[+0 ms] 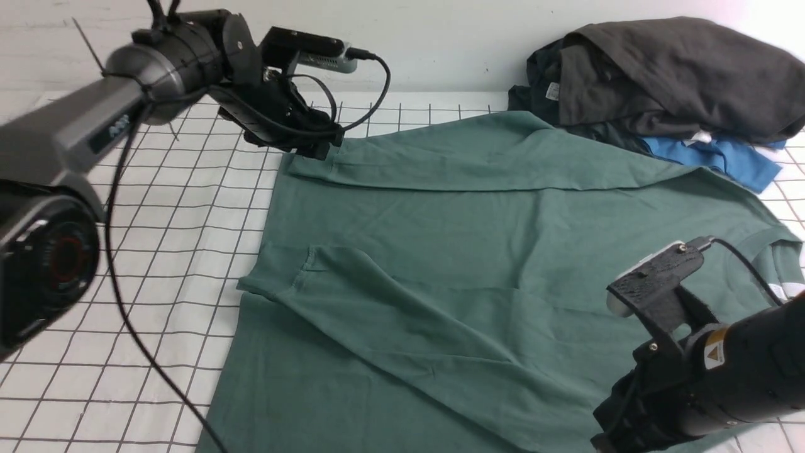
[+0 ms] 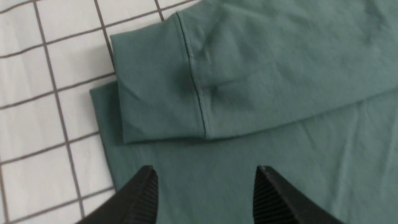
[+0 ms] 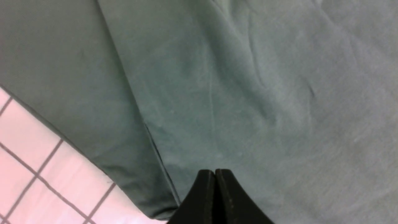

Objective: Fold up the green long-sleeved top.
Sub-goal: Use the left arm to clamp the cuff farthest from it, then use the left arm to drag and drop the cuff onto the cuff closest to the left arm

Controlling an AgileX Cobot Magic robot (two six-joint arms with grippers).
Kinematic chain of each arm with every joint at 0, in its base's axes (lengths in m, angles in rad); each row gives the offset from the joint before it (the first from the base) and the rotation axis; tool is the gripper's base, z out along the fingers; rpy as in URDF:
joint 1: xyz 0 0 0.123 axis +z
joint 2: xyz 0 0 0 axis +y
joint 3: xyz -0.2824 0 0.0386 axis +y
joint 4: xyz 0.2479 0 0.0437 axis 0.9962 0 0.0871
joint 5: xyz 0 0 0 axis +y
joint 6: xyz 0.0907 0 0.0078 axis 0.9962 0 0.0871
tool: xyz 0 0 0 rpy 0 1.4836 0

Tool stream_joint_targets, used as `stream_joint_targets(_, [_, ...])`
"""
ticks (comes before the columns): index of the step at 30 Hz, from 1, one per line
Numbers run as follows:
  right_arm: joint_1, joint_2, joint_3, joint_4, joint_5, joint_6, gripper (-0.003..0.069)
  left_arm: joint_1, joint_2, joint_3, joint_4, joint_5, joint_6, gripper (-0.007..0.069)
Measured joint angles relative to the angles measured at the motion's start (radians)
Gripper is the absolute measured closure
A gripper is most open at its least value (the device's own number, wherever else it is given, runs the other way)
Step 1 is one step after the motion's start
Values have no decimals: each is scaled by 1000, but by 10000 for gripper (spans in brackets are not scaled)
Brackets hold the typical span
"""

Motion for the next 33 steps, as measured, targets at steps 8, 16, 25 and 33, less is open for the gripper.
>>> stream_joint_targets(8, [0,0,0,27,95,0,669,15,244,-319,54,50,-180,155])
stream_joint_targets(16, [0,0,0,29,76,0,669,39,299,-361,43,104,-203,323])
stream_joint_targets(25, [0,0,0,26,67,0,669,33,273,-465,55,282,-191,609])
stream_joint_targets(33, [0,-8,0,-62,77,0,669,17,74,-433,44,449,-108,609])
